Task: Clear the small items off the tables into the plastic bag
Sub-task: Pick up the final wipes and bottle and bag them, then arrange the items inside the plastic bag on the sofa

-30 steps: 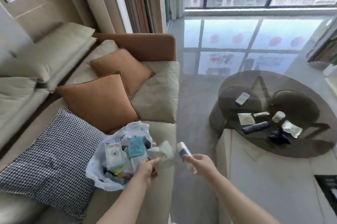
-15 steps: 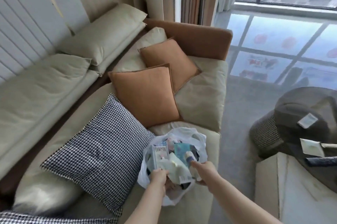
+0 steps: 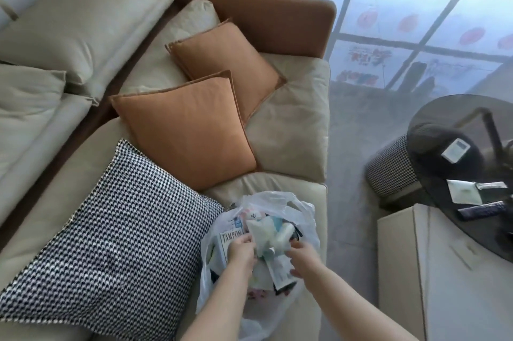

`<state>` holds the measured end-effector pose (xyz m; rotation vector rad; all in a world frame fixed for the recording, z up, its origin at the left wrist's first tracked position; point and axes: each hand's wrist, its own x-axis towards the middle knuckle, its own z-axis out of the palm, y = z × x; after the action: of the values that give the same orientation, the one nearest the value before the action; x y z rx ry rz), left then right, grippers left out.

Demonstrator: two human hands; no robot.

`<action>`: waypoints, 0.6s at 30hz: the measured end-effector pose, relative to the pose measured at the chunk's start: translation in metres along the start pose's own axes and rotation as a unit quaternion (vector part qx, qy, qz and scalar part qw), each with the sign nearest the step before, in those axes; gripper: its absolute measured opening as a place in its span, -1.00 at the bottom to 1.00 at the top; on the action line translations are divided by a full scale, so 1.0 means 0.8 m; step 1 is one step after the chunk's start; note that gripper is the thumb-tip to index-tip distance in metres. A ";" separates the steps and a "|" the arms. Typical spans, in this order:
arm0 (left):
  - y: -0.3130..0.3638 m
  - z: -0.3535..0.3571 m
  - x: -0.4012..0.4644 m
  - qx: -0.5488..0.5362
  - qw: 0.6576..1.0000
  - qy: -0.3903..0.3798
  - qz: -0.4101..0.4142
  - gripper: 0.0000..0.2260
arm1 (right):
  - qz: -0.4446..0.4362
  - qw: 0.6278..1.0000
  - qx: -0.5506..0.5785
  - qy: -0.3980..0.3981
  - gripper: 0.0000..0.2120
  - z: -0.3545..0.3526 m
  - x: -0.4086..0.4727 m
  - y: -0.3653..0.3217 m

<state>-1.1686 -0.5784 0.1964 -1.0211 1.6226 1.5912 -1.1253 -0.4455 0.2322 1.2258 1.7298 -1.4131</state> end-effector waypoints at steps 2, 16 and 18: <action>-0.006 -0.005 0.000 0.025 1.000 0.016 0.005 -0.65 | 0.003 1.000 -0.016 -0.011 -0.62 0.002 -0.001 0.009; -0.032 0.024 -0.115 0.269 0.956 -0.047 0.110 -0.80 | -0.138 0.974 -0.177 0.033 -0.74 -0.100 -0.081 0.046; -0.035 0.053 -0.138 0.313 0.937 -0.074 0.138 -0.83 | -0.146 0.970 -0.187 0.058 -0.75 -0.134 -0.091 0.062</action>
<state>-1.0931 -0.5254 0.2749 -0.3431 2.0339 1.1389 -1.0391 -0.3630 0.3027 0.8880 2.2084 -1.1101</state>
